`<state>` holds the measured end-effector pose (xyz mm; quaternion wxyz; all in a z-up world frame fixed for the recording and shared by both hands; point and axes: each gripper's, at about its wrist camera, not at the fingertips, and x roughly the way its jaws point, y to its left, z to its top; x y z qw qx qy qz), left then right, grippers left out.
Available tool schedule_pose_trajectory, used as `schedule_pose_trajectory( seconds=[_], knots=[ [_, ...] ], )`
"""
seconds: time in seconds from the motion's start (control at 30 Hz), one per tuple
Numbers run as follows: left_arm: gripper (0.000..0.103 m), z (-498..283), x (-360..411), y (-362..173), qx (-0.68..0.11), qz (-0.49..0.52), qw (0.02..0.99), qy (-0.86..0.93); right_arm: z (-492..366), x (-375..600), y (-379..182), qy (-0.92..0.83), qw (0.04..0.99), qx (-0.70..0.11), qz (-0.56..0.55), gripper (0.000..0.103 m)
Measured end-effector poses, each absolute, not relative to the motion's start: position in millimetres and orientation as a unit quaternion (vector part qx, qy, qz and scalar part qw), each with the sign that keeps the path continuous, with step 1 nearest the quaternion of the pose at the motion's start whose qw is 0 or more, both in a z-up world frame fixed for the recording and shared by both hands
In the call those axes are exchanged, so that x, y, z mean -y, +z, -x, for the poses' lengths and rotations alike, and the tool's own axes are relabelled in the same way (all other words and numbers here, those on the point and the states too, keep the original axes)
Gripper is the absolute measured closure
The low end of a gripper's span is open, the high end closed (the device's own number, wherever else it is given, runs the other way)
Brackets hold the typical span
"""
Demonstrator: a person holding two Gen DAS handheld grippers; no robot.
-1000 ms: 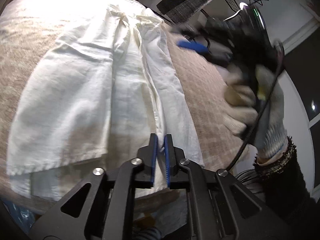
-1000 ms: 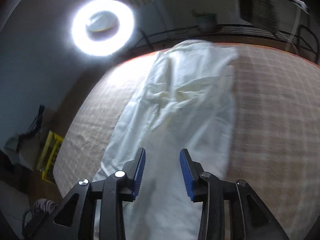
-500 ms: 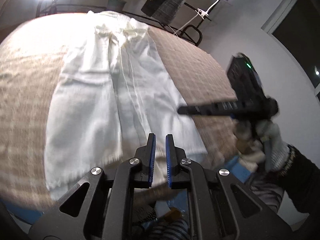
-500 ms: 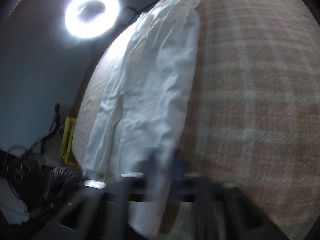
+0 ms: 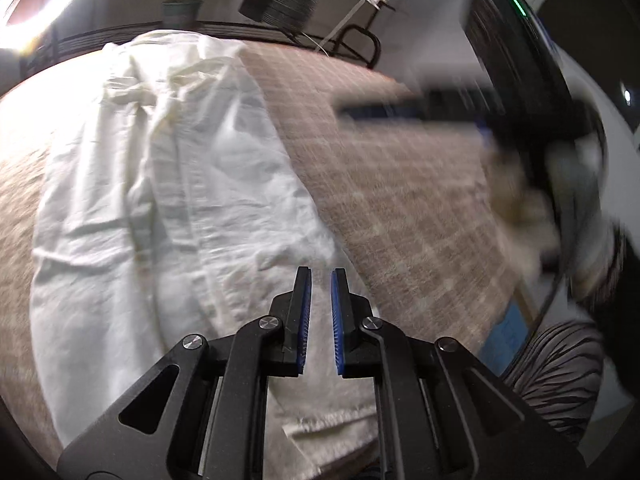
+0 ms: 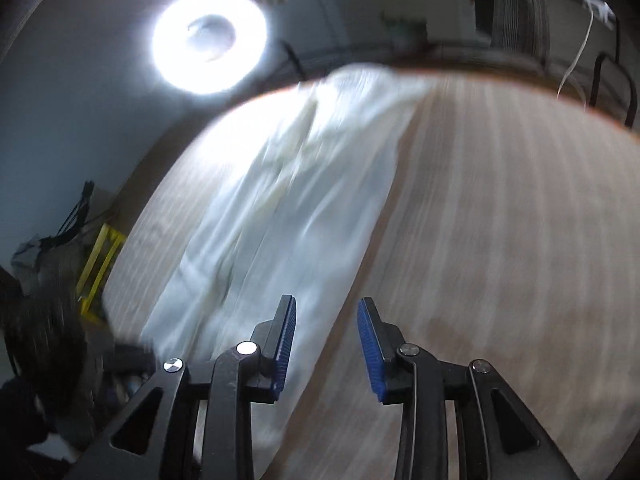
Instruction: Fold small clothes
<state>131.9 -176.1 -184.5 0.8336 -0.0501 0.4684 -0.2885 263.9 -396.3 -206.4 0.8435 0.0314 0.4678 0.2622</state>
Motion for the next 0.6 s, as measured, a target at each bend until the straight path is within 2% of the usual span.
schedule_pose_trajectory(
  seconds=[0.23, 0.6],
  knots=[
    [0.096, -150.0, 186.9, -211.2, -0.493, 0.049, 0.817, -0.296, -375.3, 380.4, -222.3, 0.255, 0.842, -0.473, -0.035, 0.074],
    [0.096, -156.1, 199.4, -220.0, -0.488, 0.032, 0.816, -0.308, -496.9, 349.7, -248.9, 0.208, 0.857, -0.471, 0.000, 0.076]
  ],
)
